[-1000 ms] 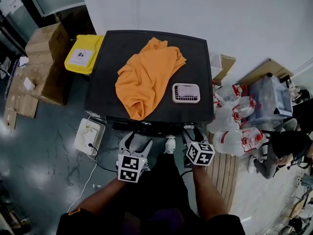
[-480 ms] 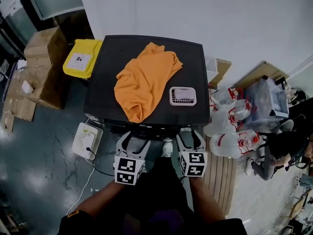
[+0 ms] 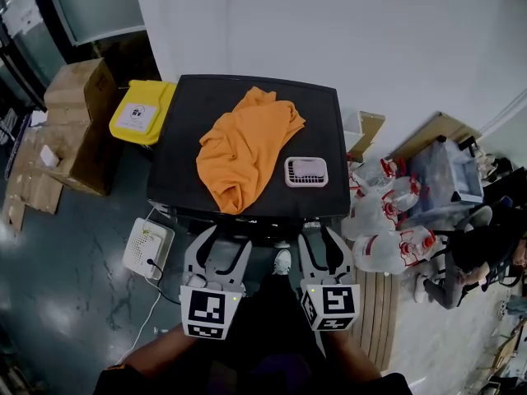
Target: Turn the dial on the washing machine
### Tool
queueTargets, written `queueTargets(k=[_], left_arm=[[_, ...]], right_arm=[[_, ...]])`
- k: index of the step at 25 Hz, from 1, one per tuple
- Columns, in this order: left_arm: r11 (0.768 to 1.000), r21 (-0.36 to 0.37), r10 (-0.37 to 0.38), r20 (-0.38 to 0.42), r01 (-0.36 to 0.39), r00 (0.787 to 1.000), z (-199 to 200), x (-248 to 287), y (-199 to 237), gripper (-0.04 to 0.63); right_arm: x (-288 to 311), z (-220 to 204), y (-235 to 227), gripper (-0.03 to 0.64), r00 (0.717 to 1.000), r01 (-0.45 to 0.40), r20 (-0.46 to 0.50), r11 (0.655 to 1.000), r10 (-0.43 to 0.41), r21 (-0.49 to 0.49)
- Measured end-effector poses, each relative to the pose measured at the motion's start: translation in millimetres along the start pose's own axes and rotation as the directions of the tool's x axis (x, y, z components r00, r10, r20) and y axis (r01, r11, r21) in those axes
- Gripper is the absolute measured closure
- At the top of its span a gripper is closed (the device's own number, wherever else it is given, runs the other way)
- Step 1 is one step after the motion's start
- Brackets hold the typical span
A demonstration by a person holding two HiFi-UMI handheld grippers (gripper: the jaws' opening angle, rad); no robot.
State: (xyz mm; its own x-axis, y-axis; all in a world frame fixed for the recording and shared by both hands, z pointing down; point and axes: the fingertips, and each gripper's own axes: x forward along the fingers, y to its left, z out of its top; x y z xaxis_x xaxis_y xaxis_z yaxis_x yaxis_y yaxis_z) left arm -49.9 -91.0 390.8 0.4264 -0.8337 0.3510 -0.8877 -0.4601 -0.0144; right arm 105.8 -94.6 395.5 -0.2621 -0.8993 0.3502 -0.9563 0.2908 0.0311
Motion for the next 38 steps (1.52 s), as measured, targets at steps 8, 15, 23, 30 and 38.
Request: queueTargets(k=[8, 15, 23, 30, 38], left_arm=[[1.000, 0.026, -0.002, 0.069, 0.001, 0.998, 33.0, -36.0, -9.1, 0.578], [1.000, 0.018, 0.020, 0.076, -0.021, 0.997, 35.5, -45.1, -2.0, 0.583], [1.000, 0.011, 0.017, 0.059, -0.017, 0.998, 29.8, -42.3, 0.3, 0.584], [1.000, 0.001, 0.012, 0.057, -0.012, 0.998, 26.1, -41.8, 2.5, 0.583], [1.000, 0.001, 0.011, 0.062, -0.011, 0.998, 25.4, -43.8, 4.1, 0.584]], right_arm=[[-37.4, 48.4, 34.6, 0.578, 0.995, -0.041, 0.088, 0.996, 0.048, -0.078], [-44.4, 59.4, 54.3, 0.599, 0.988, -0.093, 0.113, 0.992, 0.103, -0.085], [-38.2, 52.8, 68.4, 0.603, 0.988, -0.132, 0.072, 0.985, 0.140, -0.110], [-35.4, 50.6, 71.9, 0.603, 0.988, -0.134, 0.064, 0.985, 0.141, -0.104], [-35.1, 47.6, 72.0, 0.603, 0.990, -0.126, 0.056, 0.987, 0.132, -0.097]])
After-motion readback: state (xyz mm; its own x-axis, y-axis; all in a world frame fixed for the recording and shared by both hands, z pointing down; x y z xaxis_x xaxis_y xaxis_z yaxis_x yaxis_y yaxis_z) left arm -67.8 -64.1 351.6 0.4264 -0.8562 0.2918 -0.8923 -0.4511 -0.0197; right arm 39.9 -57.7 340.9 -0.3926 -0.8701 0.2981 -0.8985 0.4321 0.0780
